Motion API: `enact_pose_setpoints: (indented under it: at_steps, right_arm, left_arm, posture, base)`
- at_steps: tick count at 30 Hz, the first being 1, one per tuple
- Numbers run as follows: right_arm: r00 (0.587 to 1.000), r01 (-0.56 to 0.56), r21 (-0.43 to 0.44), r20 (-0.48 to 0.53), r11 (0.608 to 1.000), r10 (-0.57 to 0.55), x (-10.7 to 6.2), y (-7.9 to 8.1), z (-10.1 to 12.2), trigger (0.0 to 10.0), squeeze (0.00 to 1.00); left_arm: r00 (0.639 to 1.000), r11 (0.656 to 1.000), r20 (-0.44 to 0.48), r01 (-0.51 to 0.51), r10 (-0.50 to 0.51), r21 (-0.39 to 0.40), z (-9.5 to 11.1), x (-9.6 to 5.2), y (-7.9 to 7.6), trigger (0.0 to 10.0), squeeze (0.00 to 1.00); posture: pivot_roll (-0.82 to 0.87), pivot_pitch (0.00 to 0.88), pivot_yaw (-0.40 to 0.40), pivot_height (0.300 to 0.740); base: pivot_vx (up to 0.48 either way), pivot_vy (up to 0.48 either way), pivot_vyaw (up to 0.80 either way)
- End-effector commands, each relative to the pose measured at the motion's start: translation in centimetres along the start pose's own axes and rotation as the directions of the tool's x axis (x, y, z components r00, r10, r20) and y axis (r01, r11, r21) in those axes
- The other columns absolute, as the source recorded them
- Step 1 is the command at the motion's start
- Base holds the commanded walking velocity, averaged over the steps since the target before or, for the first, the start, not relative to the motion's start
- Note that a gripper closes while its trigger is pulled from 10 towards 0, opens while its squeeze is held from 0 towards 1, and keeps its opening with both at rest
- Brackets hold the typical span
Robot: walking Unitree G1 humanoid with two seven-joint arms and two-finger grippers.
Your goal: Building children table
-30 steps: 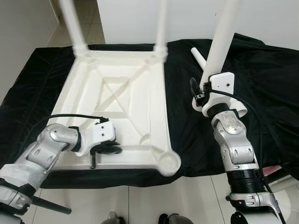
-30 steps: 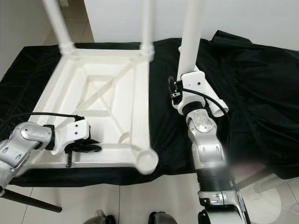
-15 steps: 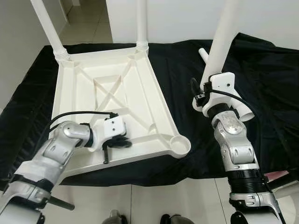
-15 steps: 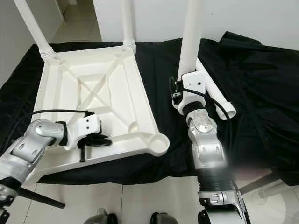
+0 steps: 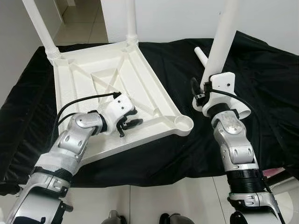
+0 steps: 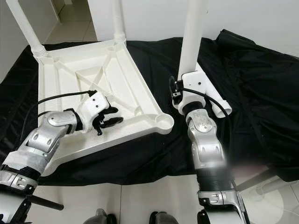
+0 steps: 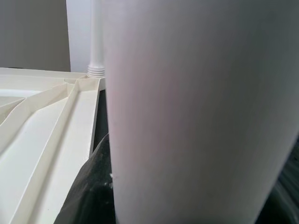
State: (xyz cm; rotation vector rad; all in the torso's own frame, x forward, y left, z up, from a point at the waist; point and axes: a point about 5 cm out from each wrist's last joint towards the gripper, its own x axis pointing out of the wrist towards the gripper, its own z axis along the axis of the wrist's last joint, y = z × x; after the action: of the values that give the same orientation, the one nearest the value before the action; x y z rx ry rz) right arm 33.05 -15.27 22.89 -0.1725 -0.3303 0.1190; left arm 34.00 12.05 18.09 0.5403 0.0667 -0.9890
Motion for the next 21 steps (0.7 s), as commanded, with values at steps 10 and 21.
enact_pose_setpoints:
  at_steps: [10,21]
  right_arm:
    - [1.000,-0.011,0.019,0.016,1.000,0.011,0.3,0.5,0.2,10.0,0.00]
    - [0.998,-0.062,0.064,0.017,0.996,0.061,-0.2,1.7,-0.2,10.0,0.00]
  left_arm:
    - [0.995,0.996,0.054,0.086,-0.086,0.005,0.3,-0.8,-0.8,10.0,0.00]
    - [0.991,0.996,0.115,-0.059,0.066,-0.062,1.0,0.0,0.4,10.0,0.00]
  posture:
    - [-0.05,0.123,0.028,0.740]
    - [-0.06,0.126,0.032,0.740]
  base:
    - [0.000,0.000,0.00]
    - [0.000,0.000,0.00]
